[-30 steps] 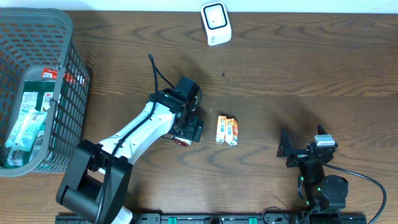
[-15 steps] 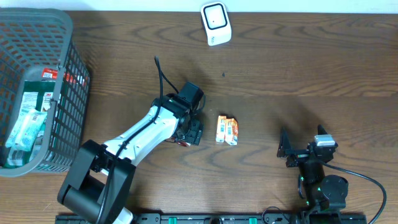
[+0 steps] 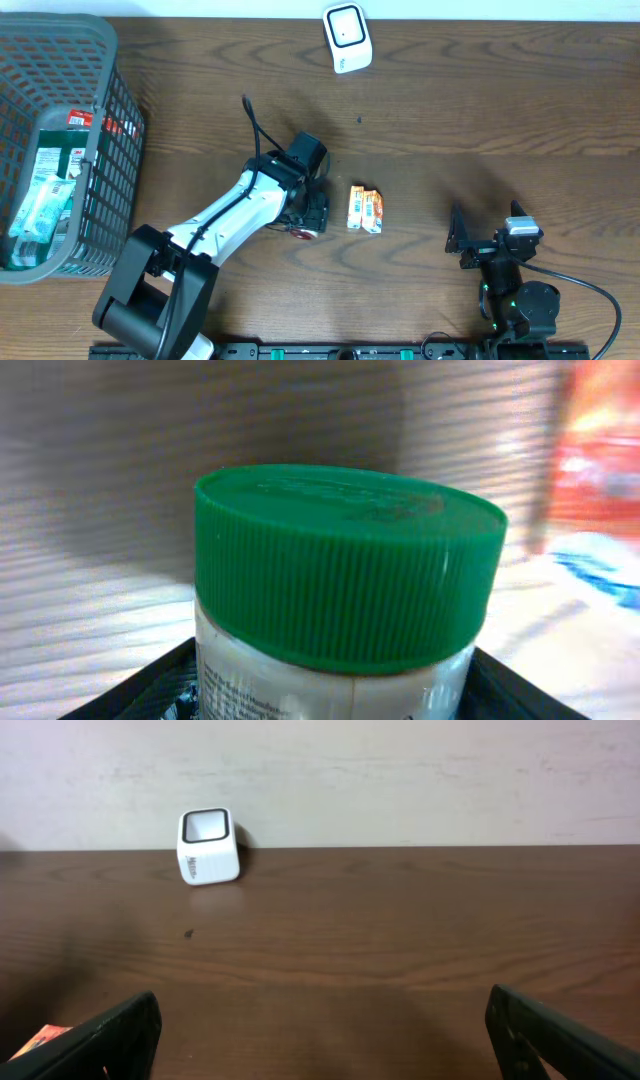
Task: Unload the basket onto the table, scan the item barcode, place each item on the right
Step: 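Carry the green-lidded jar out and set it beside the orange packs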
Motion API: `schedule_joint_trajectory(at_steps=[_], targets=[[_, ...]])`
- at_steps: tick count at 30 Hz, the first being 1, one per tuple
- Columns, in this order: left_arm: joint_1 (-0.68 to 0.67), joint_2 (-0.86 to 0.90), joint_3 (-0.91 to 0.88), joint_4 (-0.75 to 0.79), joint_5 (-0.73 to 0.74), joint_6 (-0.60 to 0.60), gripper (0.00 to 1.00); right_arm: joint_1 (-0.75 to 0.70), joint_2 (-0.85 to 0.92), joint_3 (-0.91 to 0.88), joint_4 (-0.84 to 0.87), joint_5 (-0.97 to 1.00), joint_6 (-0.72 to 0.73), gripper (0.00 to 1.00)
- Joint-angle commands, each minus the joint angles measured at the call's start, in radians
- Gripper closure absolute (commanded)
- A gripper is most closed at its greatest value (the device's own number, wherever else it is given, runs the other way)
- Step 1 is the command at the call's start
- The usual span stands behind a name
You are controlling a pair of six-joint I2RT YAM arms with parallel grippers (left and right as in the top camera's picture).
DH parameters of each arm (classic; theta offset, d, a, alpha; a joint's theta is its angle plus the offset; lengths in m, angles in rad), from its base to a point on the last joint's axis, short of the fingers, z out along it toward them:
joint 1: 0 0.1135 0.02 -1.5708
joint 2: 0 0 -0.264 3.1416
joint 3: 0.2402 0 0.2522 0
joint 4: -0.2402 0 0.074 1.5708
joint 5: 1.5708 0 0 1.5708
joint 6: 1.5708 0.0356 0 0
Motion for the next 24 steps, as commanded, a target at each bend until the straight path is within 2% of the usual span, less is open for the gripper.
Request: schedule_joint_trajectory(at_steps=[1, 10, 24], targets=[[-0.018, -0.008, -0.005, 0.039, 0.166, -0.069, 0.27, 0.006, -0.001, -0.001, -0.003, -0.008, -0.011, 0.01], [-0.048, -0.008, -0.005, 0.115, 0.089, -0.143, 0.27, 0.006, -0.001, -0.001, -0.003, -0.008, -0.011, 0.01], [-0.048, -0.008, -0.006, 0.122, 0.002, -0.147, 0.26, 0.006, -0.001, -0.001, -0.003, -0.008, -0.011, 0.01]])
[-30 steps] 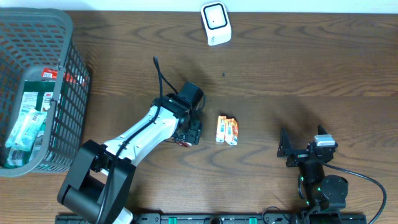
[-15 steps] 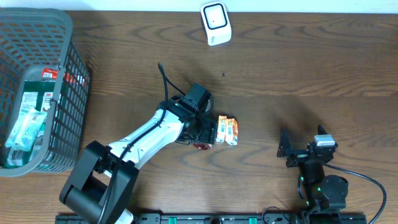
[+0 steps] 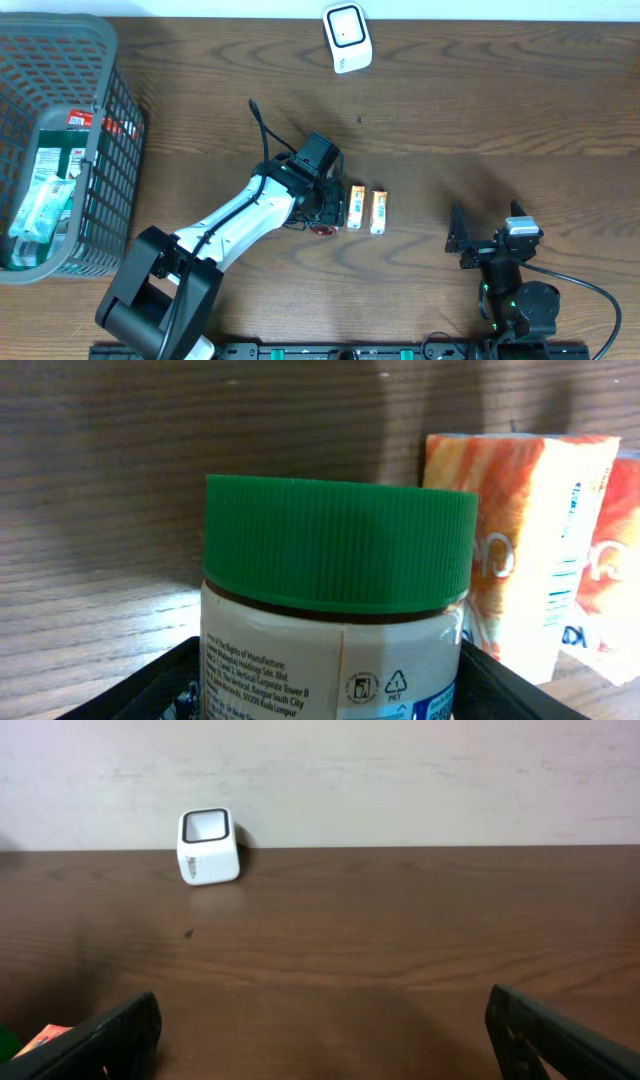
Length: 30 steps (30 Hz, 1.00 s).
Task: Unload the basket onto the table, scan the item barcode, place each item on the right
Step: 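Carry the green-lidded jar out and set it beside the orange packs, then open the left gripper off the jar and move it into the basket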
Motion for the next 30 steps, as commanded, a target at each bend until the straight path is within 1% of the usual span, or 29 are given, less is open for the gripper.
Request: schedule_joint_trajectory(at_steps=[1, 2, 3, 4, 10, 11, 18, 24, 27, 30], targets=[[0.001, -0.008, -0.005, 0.002, -0.027, -0.009, 0.26, 0.006, -0.001, -0.001, -0.003, -0.008, -0.011, 0.01], [0.001, -0.008, -0.004, 0.002, -0.026, -0.009, 0.25, 0.006, -0.001, -0.001, -0.003, -0.008, -0.011, 0.01], [0.001, -0.008, -0.004, 0.002, -0.026, -0.009, 0.2, 0.006, -0.001, -0.001, -0.003, -0.008, -0.011, 0.01], [0.001, -0.008, -0.005, 0.001, -0.026, -0.009, 0.17, 0.006, -0.001, -0.001, -0.003, -0.008, -0.011, 0.01], [0.002, -0.009, -0.004, -0.003, -0.021, -0.009, 0.1, 0.006, -0.001, -0.001, -0.003, -0.008, -0.011, 0.01], [0.002, -0.012, -0.004, -0.003, -0.021, -0.009, 0.06, 0.006, -0.001, -0.001, -0.003, -0.008, -0.011, 0.01], [0.01, -0.086, 0.02, -0.003, -0.059, -0.005, 0.05, 0.006, -0.001, -0.001, -0.003, -0.008, -0.011, 0.01], [0.01, -0.18, 0.039, -0.031, -0.206, 0.015, 0.05, 0.006, -0.001, -0.001, -0.003, -0.008, -0.011, 0.01], [0.01, -0.233, 0.107, -0.118, -0.292, 0.073, 0.05, 0.006, -0.001, -0.001, -0.003, -0.008, -0.011, 0.01], [0.026, -0.264, 0.25, -0.271, -0.386, 0.13, 0.05, 0.006, -0.001, -0.001, -0.003, -0.008, -0.011, 0.01]])
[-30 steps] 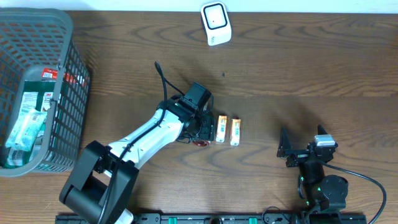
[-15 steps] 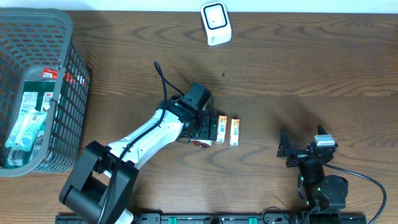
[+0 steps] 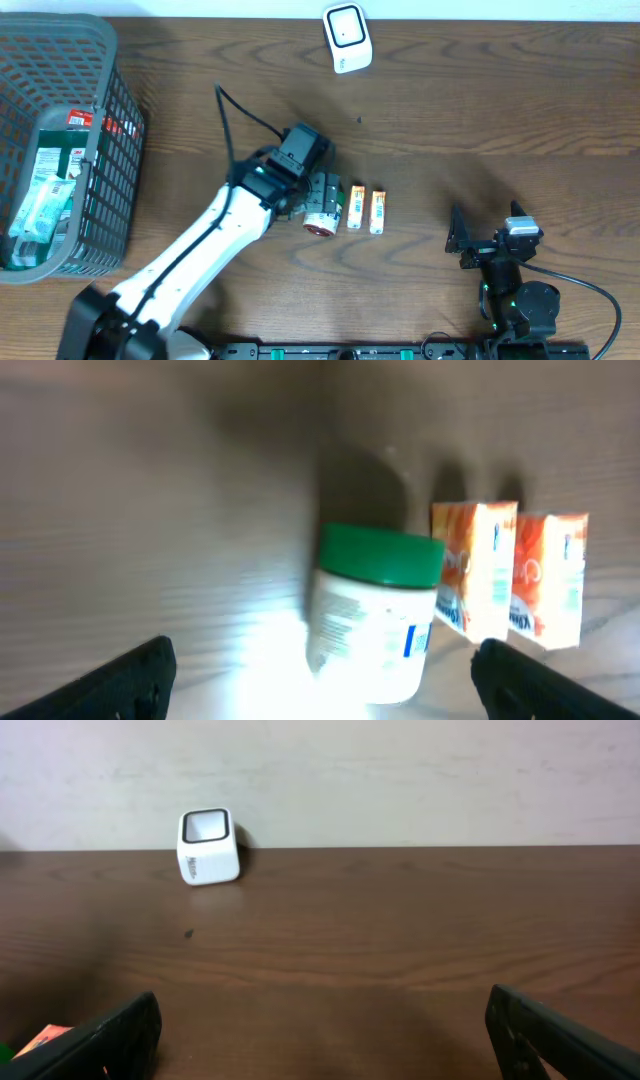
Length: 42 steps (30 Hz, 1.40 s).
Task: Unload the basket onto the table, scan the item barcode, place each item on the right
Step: 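Open the left gripper off the jar and move it into the basket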
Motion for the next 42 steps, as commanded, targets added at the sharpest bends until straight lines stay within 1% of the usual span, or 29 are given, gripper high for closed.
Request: schedule_joint_trajectory(at_steps=[1, 3, 5, 6, 8, 11, 15, 17, 22, 25, 28, 34, 35, 38, 41, 42], targets=[[0.031, -0.05, 0.198, -0.123, -0.167, 0.097, 0.04, 0.006, -0.001, -0.001, -0.003, -0.008, -0.011, 0.01], [0.076, -0.05, 0.349, -0.245, -0.19, 0.148, 0.04, 0.006, -0.001, -0.001, -0.003, -0.008, -0.011, 0.01], [0.151, -0.048, 0.506, -0.349, -0.192, 0.193, 0.04, 0.006, -0.001, -0.001, -0.003, -0.008, -0.011, 0.01], [0.232, -0.048, 0.629, -0.406, -0.192, 0.223, 0.04, 0.006, -0.001, -0.001, -0.003, -0.008, -0.011, 0.01], [0.354, -0.048, 0.76, -0.442, -0.192, 0.234, 0.04, 0.006, -0.001, -0.001, -0.003, -0.008, -0.011, 0.01], [0.537, -0.049, 0.875, -0.44, -0.192, 0.261, 0.04, 0.006, -0.001, -0.001, -0.003, -0.008, -0.011, 0.01], [0.8, -0.04, 0.895, -0.399, -0.195, 0.268, 0.04, 0.006, -0.001, -0.001, -0.003, -0.008, -0.011, 0.01], [0.907, -0.02, 0.889, -0.402, -0.195, 0.267, 0.04, 0.006, -0.001, -0.001, -0.003, -0.008, -0.011, 0.01], [1.103, 0.063, 0.842, -0.41, -0.194, 0.254, 0.04, 0.006, -0.001, -0.001, -0.003, -0.008, -0.011, 0.01], [1.165, 0.13, 0.818, -0.412, -0.194, 0.216, 0.04, 0.006, -0.001, -0.001, -0.003, -0.008, -0.011, 0.01], [1.202, 0.212, 0.793, -0.415, -0.19, 0.214, 0.04, 0.006, -0.001, -0.001, -0.003, -0.008, -0.011, 0.01], [1.214, 0.368, 0.767, -0.434, -0.192, 0.22, 0.04, 0.006, -0.001, -0.001, -0.003, -0.008, -0.011, 0.01], [1.214, 0.396, 0.767, -0.436, -0.192, 0.224, 0.05, 0.006, -0.001, -0.001, -0.003, -0.008, -0.011, 0.01], [1.217, 0.465, 0.767, -0.436, -0.193, 0.245, 0.14, 0.006, -0.001, -0.001, -0.003, -0.008, -0.011, 0.01], [1.223, 0.524, 0.767, -0.429, -0.196, 0.248, 0.18, 0.006, -0.001, -0.001, -0.003, -0.008, -0.011, 0.01], [1.225, 0.544, 0.767, -0.428, -0.196, 0.248, 0.21, 0.006, -0.001, -0.001, -0.003, -0.008, -0.011, 0.01]])
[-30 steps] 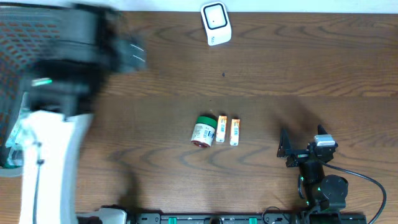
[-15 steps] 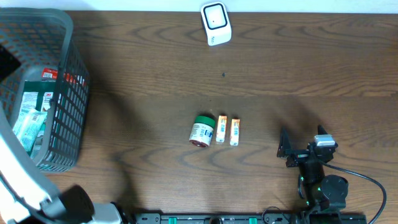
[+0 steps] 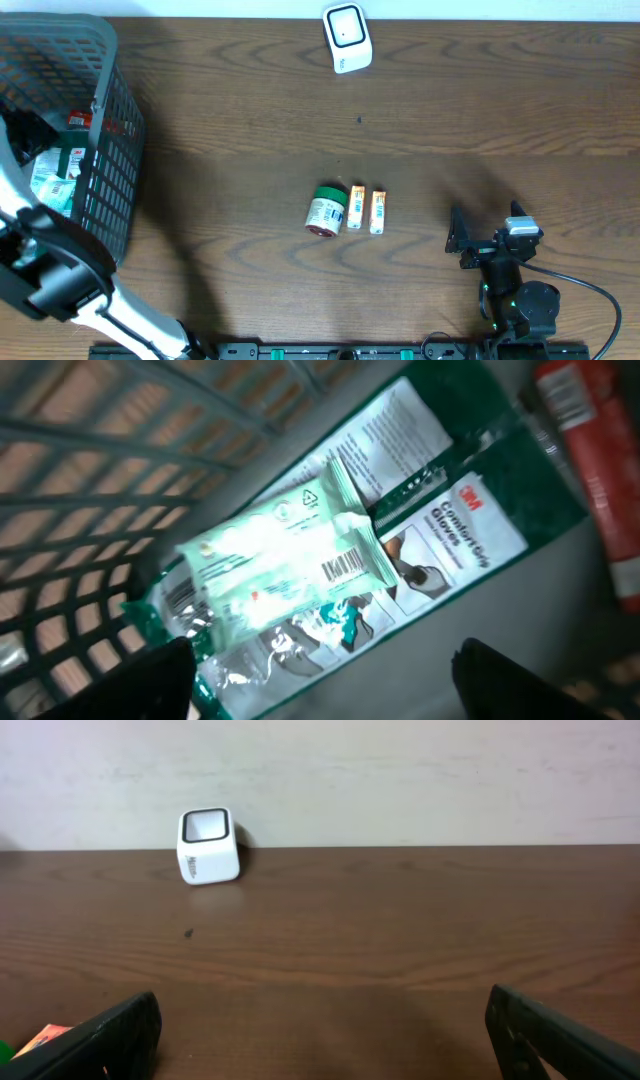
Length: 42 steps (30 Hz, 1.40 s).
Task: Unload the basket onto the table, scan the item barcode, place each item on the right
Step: 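Open the left gripper off the jar and move it into the basket, then grasp the light-green tissue pack in the basket with the left gripper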
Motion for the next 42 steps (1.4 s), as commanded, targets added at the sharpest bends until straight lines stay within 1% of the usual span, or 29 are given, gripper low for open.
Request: schedule_joint_trajectory(at_steps=[1, 5, 7, 12, 17, 22, 26, 27, 30, 31, 33, 34, 37, 42], targets=[[0.015, 0.062, -0.004, 0.003, -0.013, 0.007, 0.22, 0.006, -0.002, -0.001, -0.003, -0.008, -0.011, 0.01], [0.021, 0.148, -0.004, 0.007, -0.013, 0.007, 0.25, 0.006, -0.002, -0.001, -0.003, -0.008, -0.011, 0.01], [0.021, 0.179, -0.004, 0.011, -0.013, 0.007, 0.28, 0.006, -0.002, -0.001, -0.003, -0.008, -0.011, 0.01], [0.022, 0.243, -0.006, 0.021, -0.013, 0.007, 0.28, 0.006, -0.002, -0.001, -0.003, -0.008, -0.011, 0.01], [0.023, 0.249, -0.049, 0.056, -0.014, 0.007, 0.28, 0.006, -0.002, -0.001, -0.003, -0.008, -0.011, 0.01], [0.028, 0.249, -0.11, 0.095, -0.095, 0.006, 0.28, 0.006, -0.002, -0.001, -0.003, -0.008, -0.011, 0.01], [0.035, 0.249, -0.171, 0.143, -0.099, 0.006, 0.29, 0.006, -0.002, -0.001, -0.003, -0.008, -0.011, 0.01], [0.034, 0.249, -0.182, 0.152, -0.099, 0.006, 0.33, 0.006, -0.002, -0.001, -0.003, -0.008, -0.011, 0.01], [0.034, 0.249, -0.19, 0.158, -0.087, 0.006, 0.57, 0.006, -0.002, -0.001, -0.003, -0.008, -0.011, 0.01], [0.034, 0.246, -0.188, 0.157, -0.077, 0.006, 0.62, 0.006, -0.002, -0.001, -0.003, -0.008, -0.011, 0.01], [0.033, 0.219, -0.172, 0.148, -0.027, 0.006, 0.81, 0.006, -0.002, -0.001, -0.003, -0.008, -0.011, 0.01], [0.033, 0.205, -0.167, 0.144, -0.018, 0.006, 0.86, 0.006, -0.002, -0.001, -0.003, -0.008, -0.011, 0.01], [0.033, 0.127, -0.152, 0.132, 0.0, 0.006, 0.89, 0.006, -0.002, -0.001, -0.003, -0.008, -0.011, 0.01], [0.032, -0.088, -0.152, 0.138, 0.001, -0.022, 0.9, 0.006, -0.002, -0.001, -0.003, -0.008, -0.011, 0.01]])
